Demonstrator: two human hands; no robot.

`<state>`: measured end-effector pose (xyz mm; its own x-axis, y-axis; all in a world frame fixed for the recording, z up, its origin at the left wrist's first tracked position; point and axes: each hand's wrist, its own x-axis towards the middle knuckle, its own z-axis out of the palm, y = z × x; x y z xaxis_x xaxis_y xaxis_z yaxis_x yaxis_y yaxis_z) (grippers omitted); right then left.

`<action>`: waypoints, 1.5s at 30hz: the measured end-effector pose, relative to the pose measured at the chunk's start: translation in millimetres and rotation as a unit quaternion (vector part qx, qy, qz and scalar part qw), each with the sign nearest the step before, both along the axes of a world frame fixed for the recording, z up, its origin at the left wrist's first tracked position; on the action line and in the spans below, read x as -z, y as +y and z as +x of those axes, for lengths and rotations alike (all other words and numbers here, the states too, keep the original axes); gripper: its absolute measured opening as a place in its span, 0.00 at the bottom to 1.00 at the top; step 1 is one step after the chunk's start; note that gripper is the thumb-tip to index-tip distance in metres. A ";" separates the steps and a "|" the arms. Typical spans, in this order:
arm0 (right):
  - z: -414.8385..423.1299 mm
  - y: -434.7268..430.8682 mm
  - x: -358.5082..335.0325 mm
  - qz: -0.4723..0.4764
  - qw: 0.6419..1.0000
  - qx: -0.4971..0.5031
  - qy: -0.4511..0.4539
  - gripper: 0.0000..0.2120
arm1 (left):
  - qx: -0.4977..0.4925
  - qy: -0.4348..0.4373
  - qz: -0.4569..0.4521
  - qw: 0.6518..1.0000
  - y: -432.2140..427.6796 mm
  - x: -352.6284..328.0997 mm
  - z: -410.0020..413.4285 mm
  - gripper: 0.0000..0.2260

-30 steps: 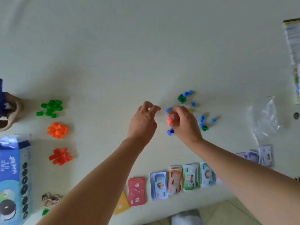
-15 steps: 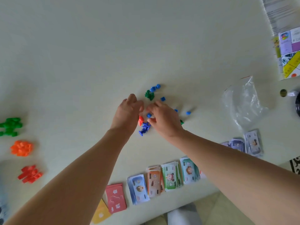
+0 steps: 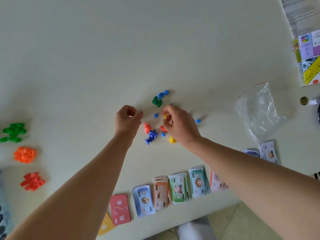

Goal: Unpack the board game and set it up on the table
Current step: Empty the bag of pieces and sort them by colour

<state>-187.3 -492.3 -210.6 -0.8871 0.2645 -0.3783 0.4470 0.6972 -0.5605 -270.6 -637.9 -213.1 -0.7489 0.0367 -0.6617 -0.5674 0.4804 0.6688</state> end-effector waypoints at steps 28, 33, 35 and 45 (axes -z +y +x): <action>-33.6 -2.4 -0.3 -0.083 0.994 0.055 0.050 0.05 | 0.031 0.014 -0.052 0.998 17.3 -16.6 -3.3 0.11; -36.4 32.7 -0.6 -0.143 0.976 0.167 0.002 0.04 | 0.264 0.139 -0.237 0.925 49.7 -11.0 -3.2 0.15; -40.2 40.1 3.4 -0.142 0.974 0.177 -0.011 0.03 | 0.307 0.158 -0.267 0.900 60.4 -7.0 -4.7 0.19; -63.2 34.6 14.4 0.053 0.997 -0.033 0.051 0.19 | 0.368 0.212 -0.274 0.863 23.7 3.8 -15.6 0.13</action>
<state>-250.4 -457.7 -225.0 -0.9365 0.2380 -0.2574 0.3421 0.7814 -0.5219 -286.2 -614.3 -216.9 -0.8357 0.3741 -0.4021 0.2664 0.9164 0.2989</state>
